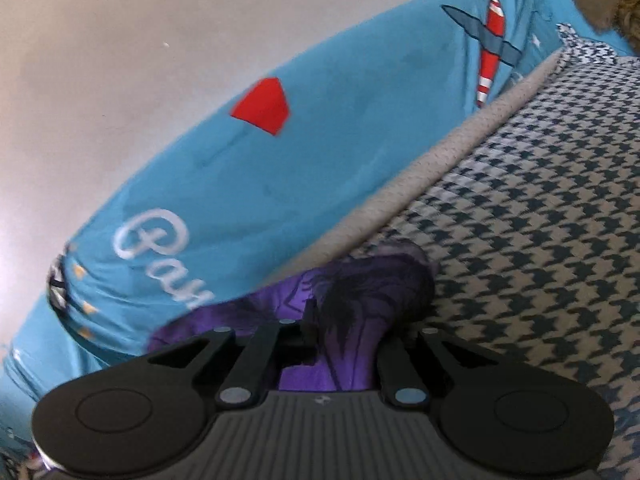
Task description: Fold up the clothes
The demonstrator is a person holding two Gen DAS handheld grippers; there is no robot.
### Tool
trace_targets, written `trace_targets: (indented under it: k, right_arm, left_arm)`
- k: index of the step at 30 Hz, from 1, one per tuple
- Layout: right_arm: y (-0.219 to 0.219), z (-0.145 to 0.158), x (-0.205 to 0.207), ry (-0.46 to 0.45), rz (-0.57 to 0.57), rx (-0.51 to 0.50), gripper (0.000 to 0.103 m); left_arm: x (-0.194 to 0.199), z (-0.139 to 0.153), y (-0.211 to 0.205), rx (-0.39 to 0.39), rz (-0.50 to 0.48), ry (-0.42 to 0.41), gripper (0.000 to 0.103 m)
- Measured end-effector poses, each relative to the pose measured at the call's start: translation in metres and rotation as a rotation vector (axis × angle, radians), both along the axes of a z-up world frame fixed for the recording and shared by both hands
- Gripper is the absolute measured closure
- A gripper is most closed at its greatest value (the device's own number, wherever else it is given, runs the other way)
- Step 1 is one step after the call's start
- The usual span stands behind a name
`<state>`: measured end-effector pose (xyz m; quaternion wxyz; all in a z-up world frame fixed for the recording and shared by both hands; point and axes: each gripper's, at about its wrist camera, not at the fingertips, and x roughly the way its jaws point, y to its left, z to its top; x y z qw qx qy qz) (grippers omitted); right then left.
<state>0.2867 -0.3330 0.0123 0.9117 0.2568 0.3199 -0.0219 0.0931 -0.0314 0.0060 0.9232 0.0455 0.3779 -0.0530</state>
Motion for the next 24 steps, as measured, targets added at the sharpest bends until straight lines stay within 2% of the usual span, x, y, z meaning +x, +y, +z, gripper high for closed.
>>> trace_targets:
  k: [3,6,13,20,24]
  right_arm:
    - [-0.005,0.008,-0.005,0.002,-0.018,-0.048,0.067]
    - [-0.01,0.019,-0.018,-0.033,-0.067,-0.072,0.043]
    - [0.0,0.04,-0.052,-0.05,-0.006,-0.061,0.042]
    - [0.02,0.039,-0.095,-0.006,0.098,-0.028,0.041]
    - [0.025,0.04,-0.12,-0.002,0.12,-0.022,0.041]
  left_arm:
    - [-0.001,-0.003,-0.001,0.008,-0.001,0.003,0.0]
    - [-0.002,-0.006,-0.001,0.03,-0.001,0.001,0.0]
    - [-0.003,-0.012,-0.004,0.054,0.001,0.014,0.0]
    - [-0.015,-0.016,-0.008,0.066,-0.025,0.015,0.0]
    - [-0.027,-0.017,-0.009,0.072,-0.043,0.004,0.0]
